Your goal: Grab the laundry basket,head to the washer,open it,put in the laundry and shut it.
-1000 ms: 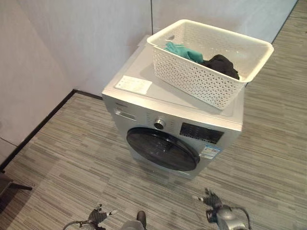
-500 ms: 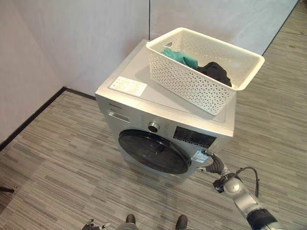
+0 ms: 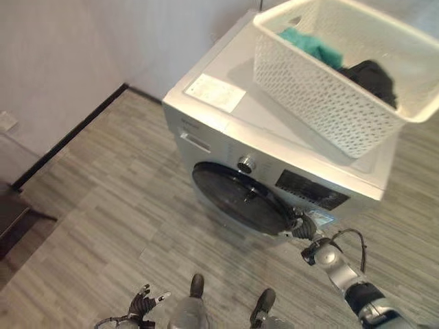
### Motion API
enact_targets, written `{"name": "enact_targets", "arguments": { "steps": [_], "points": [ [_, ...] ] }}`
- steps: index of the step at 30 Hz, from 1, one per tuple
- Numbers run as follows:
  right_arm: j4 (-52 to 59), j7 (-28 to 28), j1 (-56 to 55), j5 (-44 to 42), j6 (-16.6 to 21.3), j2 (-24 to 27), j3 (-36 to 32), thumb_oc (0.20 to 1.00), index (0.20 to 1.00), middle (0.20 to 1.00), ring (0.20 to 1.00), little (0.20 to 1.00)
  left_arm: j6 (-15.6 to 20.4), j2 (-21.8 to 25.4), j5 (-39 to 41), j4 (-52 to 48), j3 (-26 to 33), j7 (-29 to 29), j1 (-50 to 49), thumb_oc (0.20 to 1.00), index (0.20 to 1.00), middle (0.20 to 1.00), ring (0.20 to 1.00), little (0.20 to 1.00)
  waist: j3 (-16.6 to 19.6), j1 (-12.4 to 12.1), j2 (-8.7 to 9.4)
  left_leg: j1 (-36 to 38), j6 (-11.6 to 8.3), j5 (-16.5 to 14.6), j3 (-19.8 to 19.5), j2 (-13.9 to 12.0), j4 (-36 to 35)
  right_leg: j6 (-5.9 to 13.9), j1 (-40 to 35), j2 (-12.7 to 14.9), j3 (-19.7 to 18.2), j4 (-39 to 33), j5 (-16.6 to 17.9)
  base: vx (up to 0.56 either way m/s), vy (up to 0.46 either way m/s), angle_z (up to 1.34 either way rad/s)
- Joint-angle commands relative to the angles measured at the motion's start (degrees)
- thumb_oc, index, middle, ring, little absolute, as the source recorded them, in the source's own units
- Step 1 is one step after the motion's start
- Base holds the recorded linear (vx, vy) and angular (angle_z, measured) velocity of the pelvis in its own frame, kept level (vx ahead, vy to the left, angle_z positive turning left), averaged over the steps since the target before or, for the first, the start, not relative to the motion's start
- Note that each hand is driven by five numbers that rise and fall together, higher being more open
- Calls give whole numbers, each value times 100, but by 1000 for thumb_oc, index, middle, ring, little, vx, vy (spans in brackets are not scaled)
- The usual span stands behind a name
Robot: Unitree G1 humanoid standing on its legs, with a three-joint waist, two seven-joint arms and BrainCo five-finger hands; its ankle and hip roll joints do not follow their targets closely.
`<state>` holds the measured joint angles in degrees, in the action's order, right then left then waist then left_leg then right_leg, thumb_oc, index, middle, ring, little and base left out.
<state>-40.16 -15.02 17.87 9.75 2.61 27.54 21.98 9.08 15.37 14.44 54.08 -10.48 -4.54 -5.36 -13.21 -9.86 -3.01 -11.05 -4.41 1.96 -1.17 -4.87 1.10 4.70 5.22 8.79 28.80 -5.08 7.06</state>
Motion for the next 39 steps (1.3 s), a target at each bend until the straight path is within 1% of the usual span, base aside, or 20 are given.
{"name": "enact_targets", "arguments": {
  "steps": [1,4,6,12,13,14,15,16,18,19,21,28,29,31,33,34,35,36,37,39],
  "points": [
    [-178,-341,539,-368,135,-237,58,1000,1000,1000,1000,1000,172,229,355,105,-309,-204,223,1000,1000,1000,1000,1000,-182,-181,32,-340,189,76,-174,294,-73,189,127,424,-369,969,-1026,-10,62,40],
    [-458,-387,750,-519,122,-564,222,1000,1000,1000,1000,1000,172,219,414,132,-393,-281,331,1000,1000,1000,1000,1000,-285,-239,-43,-477,203,80,-207,353,12,191,231,518,-328,1106,-1044,-27,61,25],
    [-784,-305,883,-671,116,-1013,530,1000,1000,1000,1000,1000,167,206,478,106,-449,-376,412,1000,1000,1000,1000,1000,-325,-327,-80,-513,205,90,-209,380,8,198,218,540,-303,1097,-1035,2,48,2],
    [-985,168,662,-967,132,-1828,1315,1000,1000,1000,1000,1000,145,288,414,-232,-454,-595,395,1000,1000,1000,1000,1000,-264,-425,-30,-348,201,80,-179,385,-105,206,14,522,-247,927,-1007,14,16,-1],
    [-988,167,660,-967,134,-1832,1318,1000,1000,1000,1000,1000,140,291,413,-240,-451,-597,387,1000,1000,1000,1000,1000,-263,-423,-28,-344,201,80,-179,385,-107,206,10,521,-247,924,-1006,54,17,-3],
    [-1105,244,609,-919,140,-1958,1525,1000,1000,1000,1000,1000,215,449,334,-737,-387,-760,288,1000,1000,1000,1000,1000,-201,-470,-4,-273,194,66,-158,382,-150,222,-71,518,-229,864,-986,0,0,0],
    [-1109,242,606,-918,143,-1967,1530,1000,1000,1000,1000,1000,204,457,331,-756,-381,-762,271,1000,1000,1000,1000,1000,-198,-466,1,-267,194,67,-158,382,-153,222,-76,517,-229,860,-985,61,10,-3],
    [-1231,320,555,-917,119,-2093,1639,1000,1000,1000,1000,1000,223,717,52,-1581,-268,-1000,148,1000,1000,1000,1000,1000,-128,-535,8,-189,201,37,-135,379,-179,240,-138,507,-222,823,-977,36,2,-2],
    [-1301,356,554,-949,105,-2153,1663,1000,1000,1000,1000,1000,188,831,-86,-1941,-204,-1043,87,1000,1000,1000,1000,1000,-97,-565,15,-149,208,23,-119,371,-190,251,-162,508,-219,812,-970,44,-1,-1],
    [-1454,464,567,-1240,83,-2376,1673,1000,1000,1000,1000,1000,115,1099,-380,-2852,0,-1123,-16,1000,1000,1000,1000,1000,-20,-666,26,-43,210,5,-79,356,-251,289,-224,515,-178,796,-946,52,-8,-1],
    [-1518,591,567,-1426,49,-2549,1703,1000,1000,1000,1000,1000,79,1262,-636,-3545,198,-1186,-46,1000,1000,1000,1000,1000,73,-740,57,78,219,-15,-41,351,-314,313,-295,521,-161,786,-933,64,-8,1],
    [-1785,831,636,-1405,-20,-2720,1662,1000,1000,1000,1000,1000,-30,1948,-1537,-5803,709,-818,99,1000,1000,1000,1000,1000,426,-870,163,390,233,11,-25,355,-414,306,-615,513,23,730,-914,48,-5,3],
    [-1787,836,637,-1404,-21,-2725,1664,1000,1000,1000,1000,1000,-42,1949,-1539,-5815,719,-813,89,1000,1000,1000,1000,1000,449,-863,181,453,199,-85,-60,337,-446,341,-662,489,-40,725,-1012,52,-23,9],
    [-1849,886,597,-1338,-26,-2651,1593,1000,1000,1000,1000,1000,35,2093,-1571,-6419,808,-630,184,1000,1000,1000,1000,1000,512,-872,205,464,216,-14,-32,347,-426,315,-705,496,40,694,-932,19,-11,7],
    [-1920,932,556,-1291,-43,-2584,1524,1000,1000,1000,1000,1000,88,2147,-1287,-6826,841,-424,236,1000,1000,1000,1000,1000,565,-862,215,528,215,-33,-22,343,-447,321,-768,490,35,664,-935,61,-12,0],
    [-1954,1012,466,-1228,-61,-2463,1448,1000,1000,1000,1000,1000,172,2247,-633,-7110,749,-87,353,1000,1000,1000,1000,1000,619,-798,215,593,214,-53,13,332,-469,329,-792,480,-2,644,-926,49,-5,0],
    [-1951,1014,464,-1227,-62,-2461,1445,1000,1000,1000,1000,1000,170,2250,-625,-7111,750,-81,354,1000,1000,1000,1000,1000,617,-804,214,598,214,-52,16,331,-472,329,-794,479,-5,642,-925,54,-1,-2],
    [-1967,1058,408,-1186,-60,-2410,1429,1000,1000,1000,1000,1000,243,2297,-100,-7199,644,107,446,1000,1000,1000,1000,1000,644,-768,213,636,218,-59,44,315,-486,329,-811,471,-29,622,-917,56,16,-6],
    [-1950,1157,271,-1108,-52,-2291,1415,1000,1000,1000,1000,1000,325,2472,1099,-7274,349,620,566,1000,1000,1000,1000,1000,680,-668,200,715,222,-80,105,297,-502,346,-828,466,-95,601,-886,72,28,-5],
    [-1895,1298,159,-1024,12,-2154,1469,1000,1000,1000,1000,1000,253,2893,2154,-7237,-95,1286,662,1000,1000,1000,1000,1000,715,-539,184,774,218,-94,197,272,-522,367,-827,452,-197,569,-848,61,36,-12]
  ]
}}
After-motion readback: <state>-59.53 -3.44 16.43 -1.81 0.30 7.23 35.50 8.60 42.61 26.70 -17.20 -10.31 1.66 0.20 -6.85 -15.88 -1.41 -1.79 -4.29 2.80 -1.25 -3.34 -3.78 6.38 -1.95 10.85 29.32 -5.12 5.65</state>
